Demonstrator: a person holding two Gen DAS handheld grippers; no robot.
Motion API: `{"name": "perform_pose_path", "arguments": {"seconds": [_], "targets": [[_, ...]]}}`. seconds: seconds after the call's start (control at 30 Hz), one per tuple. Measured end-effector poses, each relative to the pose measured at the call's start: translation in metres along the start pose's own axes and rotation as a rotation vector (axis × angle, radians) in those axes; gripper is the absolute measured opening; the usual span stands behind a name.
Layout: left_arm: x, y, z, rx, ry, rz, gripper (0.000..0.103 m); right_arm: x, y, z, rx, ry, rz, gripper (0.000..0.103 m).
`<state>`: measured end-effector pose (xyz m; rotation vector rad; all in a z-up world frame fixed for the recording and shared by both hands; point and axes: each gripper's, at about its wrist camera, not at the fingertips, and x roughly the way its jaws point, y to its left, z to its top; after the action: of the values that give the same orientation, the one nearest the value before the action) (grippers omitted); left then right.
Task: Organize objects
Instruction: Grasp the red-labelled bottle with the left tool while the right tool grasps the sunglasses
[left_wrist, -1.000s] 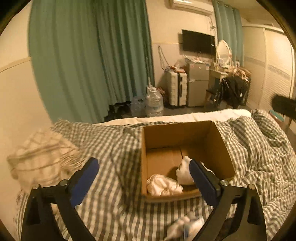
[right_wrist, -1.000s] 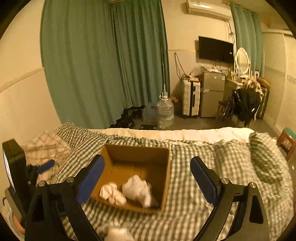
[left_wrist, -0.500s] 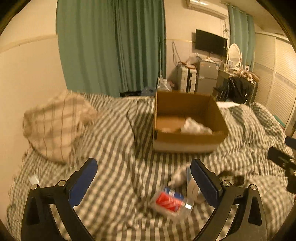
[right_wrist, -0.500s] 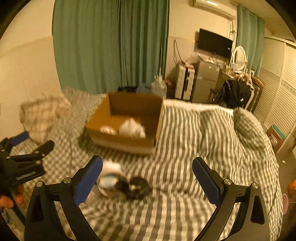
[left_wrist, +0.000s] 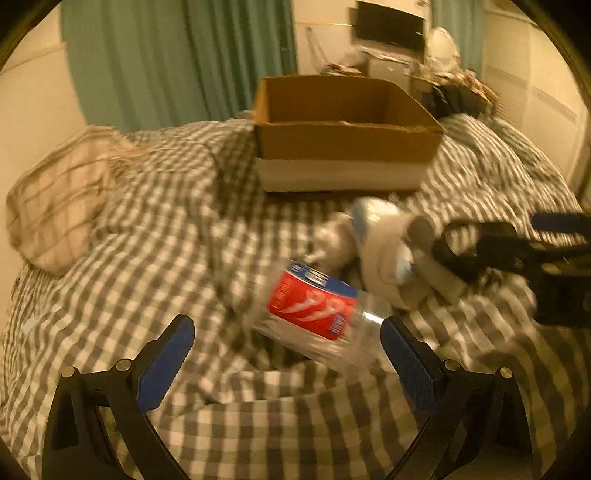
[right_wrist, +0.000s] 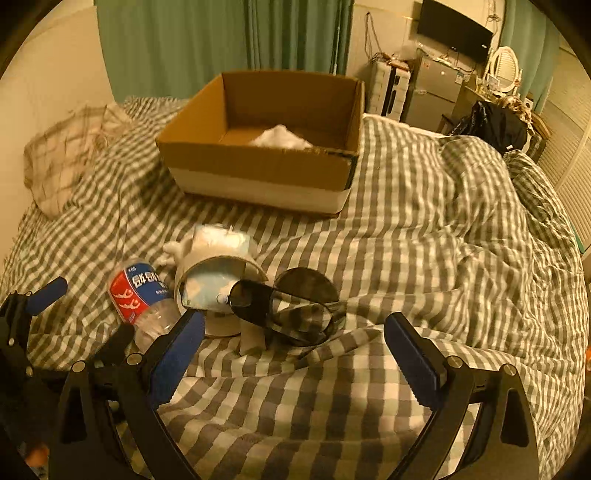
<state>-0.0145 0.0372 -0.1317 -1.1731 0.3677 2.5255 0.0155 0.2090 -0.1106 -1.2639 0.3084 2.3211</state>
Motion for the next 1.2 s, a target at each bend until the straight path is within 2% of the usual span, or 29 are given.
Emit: {"name": "perform_pose_path", "arguments": {"seconds": [0.17,0.27,0.37,0.53,0.63,0.67,0.73,0.93,1.2], "targets": [[0.021,-0.007,-0.002,0.023,0.063,-0.021,0.103,0.015,0.004,0.002,-0.010,0.045,-0.002,0.098],[0.027,-0.003,0.001,0.009,0.080,-0.047,0.103,0.023,0.006,0.004,-0.015,0.067,-0.017,0.098],[0.034,-0.008,0.004,0.043,0.096,-0.049,0.103,0.030,0.009,0.007,-0.021,0.080,-0.044,0.098],[0.056,-0.007,0.008,0.039,0.179,-0.083,0.103,0.043,0.008,0.013,-0.011,0.102,-0.054,0.097],[0.066,-0.007,0.012,0.035,0.210,-0.109,0.103,0.049,0.004,0.016,0.014,0.114,-0.043,0.087],[0.069,-0.007,0.013,0.033,0.219,-0.118,0.103,0.051,0.003,0.016,0.020,0.122,-0.039,0.081],[0.072,-0.005,0.014,0.025,0.229,-0.140,0.102,0.055,0.002,0.016,0.027,0.133,-0.032,0.079],[0.064,0.005,0.012,-0.015,0.219,-0.170,0.101,0.051,0.001,0.016,0.028,0.119,-0.024,0.078],[0.018,0.018,0.015,-0.076,0.108,-0.178,0.101,0.011,-0.005,0.013,0.049,0.012,-0.026,0.077]]}}
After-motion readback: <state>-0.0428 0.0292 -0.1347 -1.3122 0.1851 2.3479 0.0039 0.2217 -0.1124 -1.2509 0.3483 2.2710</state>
